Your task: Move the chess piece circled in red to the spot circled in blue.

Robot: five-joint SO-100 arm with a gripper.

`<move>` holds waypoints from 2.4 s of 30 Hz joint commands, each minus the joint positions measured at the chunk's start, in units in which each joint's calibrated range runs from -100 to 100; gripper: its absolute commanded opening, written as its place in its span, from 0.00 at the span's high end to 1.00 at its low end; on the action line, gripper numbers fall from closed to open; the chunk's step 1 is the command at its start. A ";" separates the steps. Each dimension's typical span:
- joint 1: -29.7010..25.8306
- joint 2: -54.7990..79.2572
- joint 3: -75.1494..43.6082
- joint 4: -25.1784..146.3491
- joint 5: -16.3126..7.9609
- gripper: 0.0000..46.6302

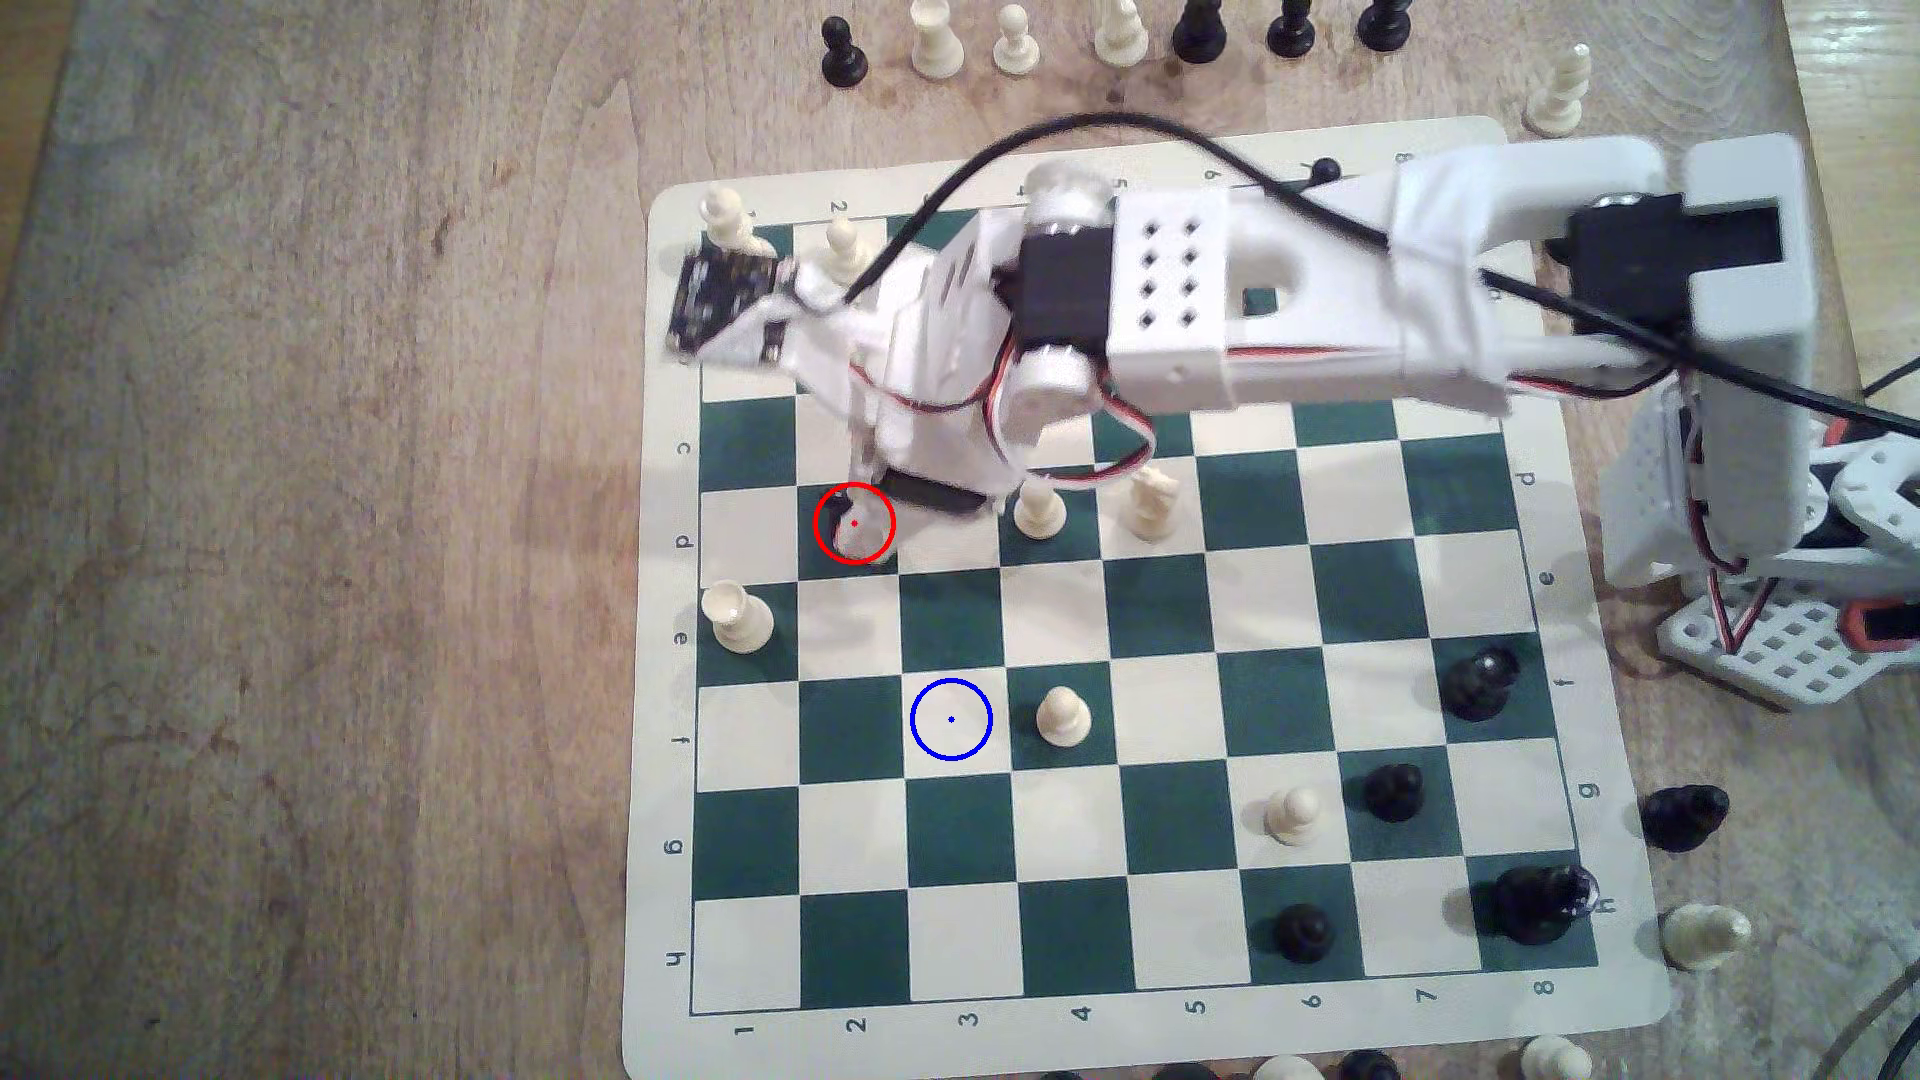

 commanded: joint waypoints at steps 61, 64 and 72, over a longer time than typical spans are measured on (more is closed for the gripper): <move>-1.40 6.36 -15.20 0.52 0.39 0.84; -1.48 6.10 -15.20 0.52 0.39 0.90; -1.56 5.26 -14.65 0.77 0.24 0.99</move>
